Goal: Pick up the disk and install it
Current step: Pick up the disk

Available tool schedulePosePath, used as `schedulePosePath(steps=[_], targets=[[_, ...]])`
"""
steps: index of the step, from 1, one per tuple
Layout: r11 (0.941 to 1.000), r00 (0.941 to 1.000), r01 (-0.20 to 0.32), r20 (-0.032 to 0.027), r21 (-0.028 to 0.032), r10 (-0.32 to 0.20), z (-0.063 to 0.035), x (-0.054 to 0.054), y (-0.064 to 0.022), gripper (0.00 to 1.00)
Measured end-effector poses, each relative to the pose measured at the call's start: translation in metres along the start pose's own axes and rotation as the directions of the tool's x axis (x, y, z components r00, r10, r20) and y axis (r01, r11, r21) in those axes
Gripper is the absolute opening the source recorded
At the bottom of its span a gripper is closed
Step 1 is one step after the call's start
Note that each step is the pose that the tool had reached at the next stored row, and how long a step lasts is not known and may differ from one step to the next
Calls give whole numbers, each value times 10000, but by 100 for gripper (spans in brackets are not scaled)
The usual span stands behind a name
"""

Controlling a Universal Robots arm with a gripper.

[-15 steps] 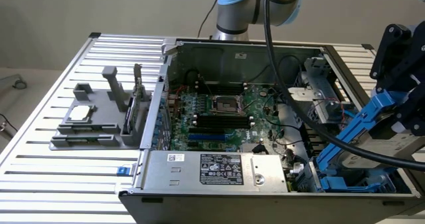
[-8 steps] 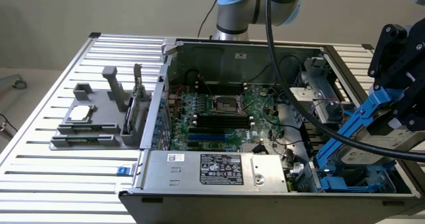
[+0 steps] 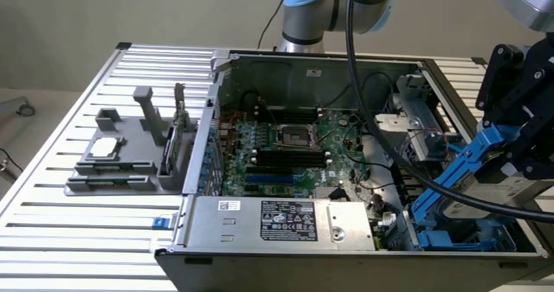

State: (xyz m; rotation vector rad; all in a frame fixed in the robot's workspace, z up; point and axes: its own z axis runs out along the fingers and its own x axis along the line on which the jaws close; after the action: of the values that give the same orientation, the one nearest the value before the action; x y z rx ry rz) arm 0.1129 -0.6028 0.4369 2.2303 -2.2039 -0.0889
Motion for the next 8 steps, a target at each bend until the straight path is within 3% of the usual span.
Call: schedulePosePath(steps=[8], targets=[[10000,10000,4,86,13,-4,50,2,-9,33]])
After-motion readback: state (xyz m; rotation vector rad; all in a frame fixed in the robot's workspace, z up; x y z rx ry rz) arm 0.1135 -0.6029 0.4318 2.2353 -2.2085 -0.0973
